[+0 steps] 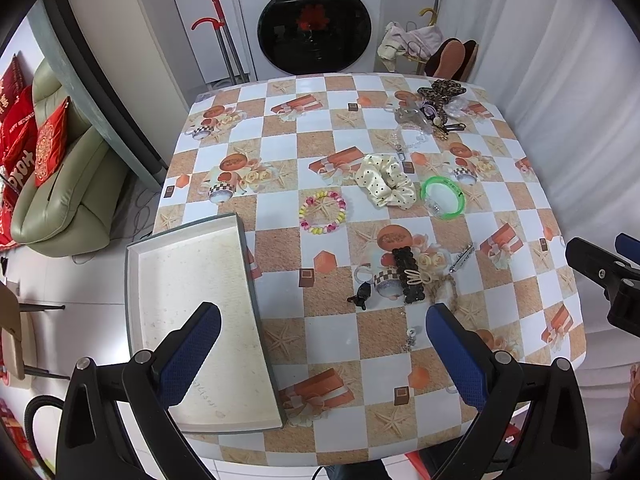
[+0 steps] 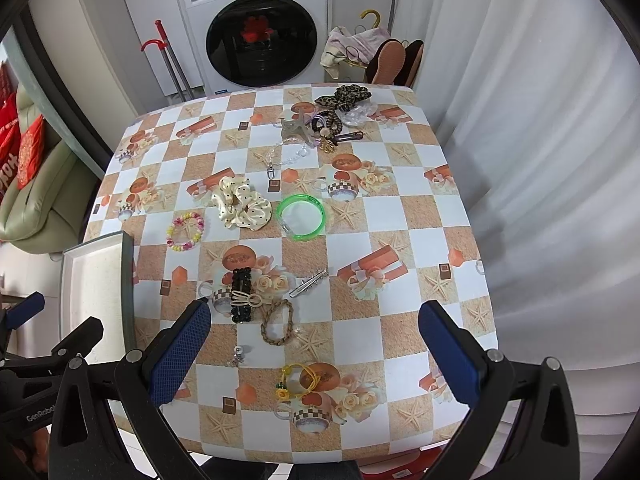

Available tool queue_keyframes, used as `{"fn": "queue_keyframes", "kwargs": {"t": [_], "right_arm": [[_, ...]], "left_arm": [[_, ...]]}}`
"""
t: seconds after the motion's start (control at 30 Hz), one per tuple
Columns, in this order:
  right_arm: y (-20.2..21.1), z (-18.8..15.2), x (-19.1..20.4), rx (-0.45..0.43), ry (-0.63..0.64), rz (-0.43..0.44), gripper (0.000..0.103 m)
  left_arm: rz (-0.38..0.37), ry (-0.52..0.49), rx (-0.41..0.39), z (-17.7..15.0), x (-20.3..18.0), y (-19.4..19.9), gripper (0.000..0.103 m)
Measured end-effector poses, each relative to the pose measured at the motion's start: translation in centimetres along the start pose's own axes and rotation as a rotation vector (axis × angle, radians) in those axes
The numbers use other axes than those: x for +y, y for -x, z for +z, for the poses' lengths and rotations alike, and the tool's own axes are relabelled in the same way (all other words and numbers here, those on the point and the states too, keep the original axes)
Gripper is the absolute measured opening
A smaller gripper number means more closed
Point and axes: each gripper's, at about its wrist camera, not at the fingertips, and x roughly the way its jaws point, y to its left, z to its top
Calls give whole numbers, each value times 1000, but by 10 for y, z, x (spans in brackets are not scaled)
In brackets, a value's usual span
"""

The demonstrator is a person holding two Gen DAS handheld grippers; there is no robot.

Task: Organize jewelry

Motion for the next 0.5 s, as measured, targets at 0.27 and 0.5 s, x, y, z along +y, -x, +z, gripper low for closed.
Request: {"fn": "queue_keyframes", "kwargs": {"t": [0.27, 0.5], "right_arm": [[0, 0, 1, -1, 0, -1, 103], [0, 0, 0, -2, 0, -2, 103]], "left_arm": [[0, -4, -2, -1, -1, 0, 103], [2, -4, -1, -1, -1, 0, 103]]}}
